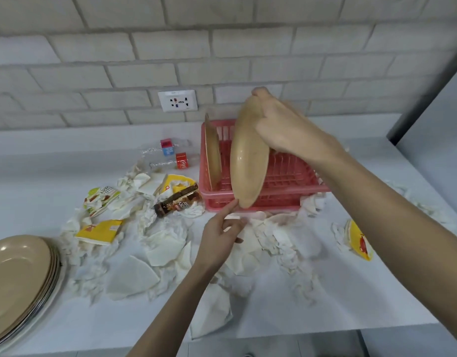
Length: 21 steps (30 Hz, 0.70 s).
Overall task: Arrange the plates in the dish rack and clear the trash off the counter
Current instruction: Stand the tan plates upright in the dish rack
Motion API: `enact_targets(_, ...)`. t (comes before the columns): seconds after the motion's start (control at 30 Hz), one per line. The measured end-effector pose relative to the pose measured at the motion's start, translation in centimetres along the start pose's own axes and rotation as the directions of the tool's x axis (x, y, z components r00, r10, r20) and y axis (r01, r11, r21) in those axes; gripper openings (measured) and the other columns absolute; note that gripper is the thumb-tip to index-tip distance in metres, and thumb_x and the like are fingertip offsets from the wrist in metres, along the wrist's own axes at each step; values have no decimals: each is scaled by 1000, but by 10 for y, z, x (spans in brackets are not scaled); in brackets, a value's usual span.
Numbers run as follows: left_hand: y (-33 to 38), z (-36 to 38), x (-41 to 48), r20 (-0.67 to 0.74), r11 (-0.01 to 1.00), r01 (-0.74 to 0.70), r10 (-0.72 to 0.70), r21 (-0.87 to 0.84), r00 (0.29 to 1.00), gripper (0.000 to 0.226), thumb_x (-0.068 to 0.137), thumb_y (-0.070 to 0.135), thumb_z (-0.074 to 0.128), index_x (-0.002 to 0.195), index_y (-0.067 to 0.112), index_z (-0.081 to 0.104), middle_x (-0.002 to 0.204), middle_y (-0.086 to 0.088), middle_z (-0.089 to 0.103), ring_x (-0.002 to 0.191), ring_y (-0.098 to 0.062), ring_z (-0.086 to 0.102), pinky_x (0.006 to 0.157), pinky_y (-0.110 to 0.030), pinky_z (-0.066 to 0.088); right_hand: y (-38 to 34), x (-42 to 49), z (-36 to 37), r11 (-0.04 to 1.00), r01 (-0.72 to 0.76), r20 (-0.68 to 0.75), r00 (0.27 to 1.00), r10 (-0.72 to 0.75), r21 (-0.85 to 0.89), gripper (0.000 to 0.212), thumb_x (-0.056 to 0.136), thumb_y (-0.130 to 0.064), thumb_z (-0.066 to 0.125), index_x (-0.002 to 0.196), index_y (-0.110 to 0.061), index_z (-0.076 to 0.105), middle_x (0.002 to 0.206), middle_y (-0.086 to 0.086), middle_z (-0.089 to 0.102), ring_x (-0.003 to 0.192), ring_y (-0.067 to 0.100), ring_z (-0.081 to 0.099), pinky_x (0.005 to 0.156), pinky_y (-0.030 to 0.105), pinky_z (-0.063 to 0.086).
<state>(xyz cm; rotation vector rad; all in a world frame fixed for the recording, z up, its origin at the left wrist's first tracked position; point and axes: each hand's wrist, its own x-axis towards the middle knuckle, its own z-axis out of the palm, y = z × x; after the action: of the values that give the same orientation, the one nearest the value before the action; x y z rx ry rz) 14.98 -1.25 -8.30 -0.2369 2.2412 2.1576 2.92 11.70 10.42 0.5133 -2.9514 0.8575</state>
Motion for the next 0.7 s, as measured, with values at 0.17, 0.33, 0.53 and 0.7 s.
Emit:
enact_targets(0.17, 6, 4, 18, -47, 999, 30, -29, 14, 998, 53, 94, 13, 63, 142, 29, 51, 134, 17, 58, 96, 2, 65, 71, -28, 60, 1, 46, 28, 998, 47, -21, 999, -46, 52, 68, 88, 1, 35, 153, -6, 16, 93, 16, 54, 74, 30, 57, 53, 31, 42)
enact_targets(0.33, 8, 7, 31, -64, 998, 63, -63, 3, 996, 68, 93, 13, 65, 151, 32, 35, 129, 13, 57, 103, -11, 65, 74, -32, 61, 2, 76, 57, 999, 43, 4, 999, -43, 17, 59, 87, -3, 38, 145, -3, 23, 92, 18, 55, 79, 36, 58, 56, 32, 36)
enact_targets(0.53, 9, 8, 46, -82, 995, 96, -96, -10, 992, 69, 94, 11, 62, 154, 23, 30, 110, 3, 62, 90, -16, 66, 62, -24, 55, 5, 94, 91, 1000, 8, 42, 999, -8, 11, 53, 98, -25, 42, 144, -6, 24, 109, 25, 56, 96, 43, 60, 67, 39, 46)
enact_targets(0.7, 2, 6, 51, -100, 993, 116, -115, 12, 988, 67, 95, 14, 61, 155, 17, 30, 91, 5, 61, 76, -9, 64, 54, -21, 48, 6, 97, 104, 996, -14, 53, 998, 19, -92, 49, 102, -27, 34, 146, -5, 28, 125, 26, 52, 113, 39, 55, 83, 40, 41)
